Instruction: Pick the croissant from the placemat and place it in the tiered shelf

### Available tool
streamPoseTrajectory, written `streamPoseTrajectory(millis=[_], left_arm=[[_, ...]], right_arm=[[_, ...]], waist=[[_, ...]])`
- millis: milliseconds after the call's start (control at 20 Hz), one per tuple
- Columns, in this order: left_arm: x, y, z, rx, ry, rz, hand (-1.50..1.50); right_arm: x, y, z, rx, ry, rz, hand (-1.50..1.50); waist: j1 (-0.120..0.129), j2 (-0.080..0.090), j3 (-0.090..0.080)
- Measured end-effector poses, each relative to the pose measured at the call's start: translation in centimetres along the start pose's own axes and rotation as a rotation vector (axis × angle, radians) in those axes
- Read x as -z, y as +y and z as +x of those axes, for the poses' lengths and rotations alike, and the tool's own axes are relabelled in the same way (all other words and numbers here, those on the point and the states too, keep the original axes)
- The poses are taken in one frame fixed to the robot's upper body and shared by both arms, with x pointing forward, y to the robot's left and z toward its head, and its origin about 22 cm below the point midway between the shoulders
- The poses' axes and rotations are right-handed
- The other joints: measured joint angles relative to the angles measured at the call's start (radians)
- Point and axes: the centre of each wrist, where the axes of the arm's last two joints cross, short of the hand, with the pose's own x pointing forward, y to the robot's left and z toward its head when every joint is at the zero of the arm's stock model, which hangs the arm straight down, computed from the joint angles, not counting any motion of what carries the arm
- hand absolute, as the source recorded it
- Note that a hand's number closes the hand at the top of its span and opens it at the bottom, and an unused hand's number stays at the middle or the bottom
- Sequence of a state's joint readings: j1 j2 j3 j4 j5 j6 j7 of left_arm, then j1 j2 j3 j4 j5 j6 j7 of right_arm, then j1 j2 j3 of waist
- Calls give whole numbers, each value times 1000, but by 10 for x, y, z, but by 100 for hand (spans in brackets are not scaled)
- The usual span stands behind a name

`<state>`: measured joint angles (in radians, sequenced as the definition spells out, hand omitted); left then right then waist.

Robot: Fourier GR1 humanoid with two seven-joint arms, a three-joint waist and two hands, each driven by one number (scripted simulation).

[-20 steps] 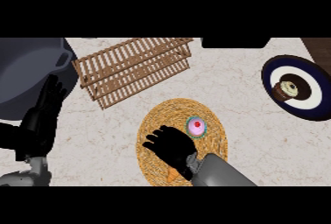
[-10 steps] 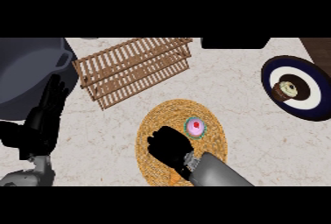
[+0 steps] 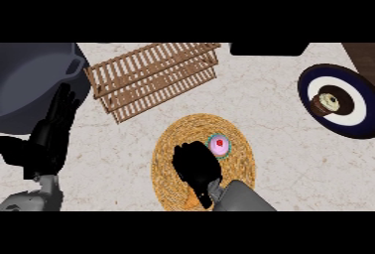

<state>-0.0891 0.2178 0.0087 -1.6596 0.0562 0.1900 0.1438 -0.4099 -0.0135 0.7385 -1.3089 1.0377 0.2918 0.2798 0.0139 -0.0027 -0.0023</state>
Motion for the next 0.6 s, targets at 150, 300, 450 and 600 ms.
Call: streamPoseTrajectory(millis=[150,300,450,600], left_arm=[[2,-2,0,0,0,-7,0],[3,-6,1,-1,5,-9,0],[0,-4,1,1,7,-12,0],[-1,-1,0,3,4,-5,0]], right_arm=[[-8,-10,20,107,63,-31,150],[-20,-30,42,187,76,-86,150],[-35,-56,52,324,77,-196,150],[-51,-85,63,435,78,-314,150]], waist=[[7,2,1],[7,1,2],[9,0,2],[9,-2,2]])
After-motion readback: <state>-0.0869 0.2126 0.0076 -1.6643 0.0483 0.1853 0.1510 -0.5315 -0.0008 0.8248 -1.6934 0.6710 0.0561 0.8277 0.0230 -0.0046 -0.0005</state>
